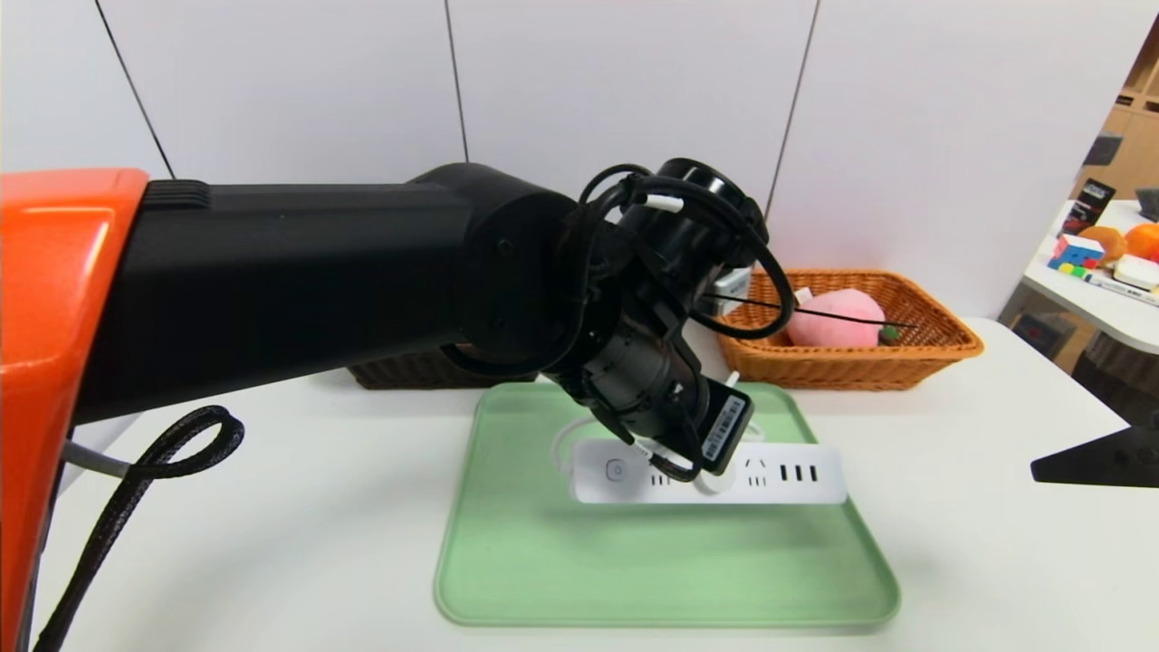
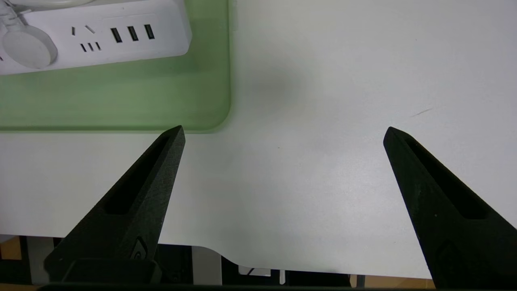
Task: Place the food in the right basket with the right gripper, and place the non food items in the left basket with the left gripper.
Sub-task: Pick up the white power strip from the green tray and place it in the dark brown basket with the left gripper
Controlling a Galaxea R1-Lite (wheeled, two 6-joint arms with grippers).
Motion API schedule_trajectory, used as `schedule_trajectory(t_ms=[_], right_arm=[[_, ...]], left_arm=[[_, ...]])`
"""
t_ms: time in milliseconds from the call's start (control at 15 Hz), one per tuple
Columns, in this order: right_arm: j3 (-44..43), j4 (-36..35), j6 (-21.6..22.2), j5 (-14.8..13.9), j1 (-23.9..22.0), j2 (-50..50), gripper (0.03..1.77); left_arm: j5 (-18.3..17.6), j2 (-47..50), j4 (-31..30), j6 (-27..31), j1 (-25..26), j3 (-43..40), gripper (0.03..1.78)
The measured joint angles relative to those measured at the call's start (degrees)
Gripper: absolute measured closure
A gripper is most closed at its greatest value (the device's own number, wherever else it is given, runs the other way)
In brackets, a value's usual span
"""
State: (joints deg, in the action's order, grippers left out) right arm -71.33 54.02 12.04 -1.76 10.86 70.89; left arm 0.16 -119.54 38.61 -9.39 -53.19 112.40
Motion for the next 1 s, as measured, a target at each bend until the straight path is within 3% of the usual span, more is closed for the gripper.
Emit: schedule_trajectory(t_ms=[600,1000], right_arm=[[1.9,-0.1,0.0,0.0,0.0,0.0,0.10],[2.5,-0.1,0.0,0.1,-0.1,0.1,0.10]], left_arm=[[0.7,3.5,-1.1,-0.1,0.3,0.7,1.73],[3.2,6.6,-4.4,0.2,3.9,0.7,1.73]])
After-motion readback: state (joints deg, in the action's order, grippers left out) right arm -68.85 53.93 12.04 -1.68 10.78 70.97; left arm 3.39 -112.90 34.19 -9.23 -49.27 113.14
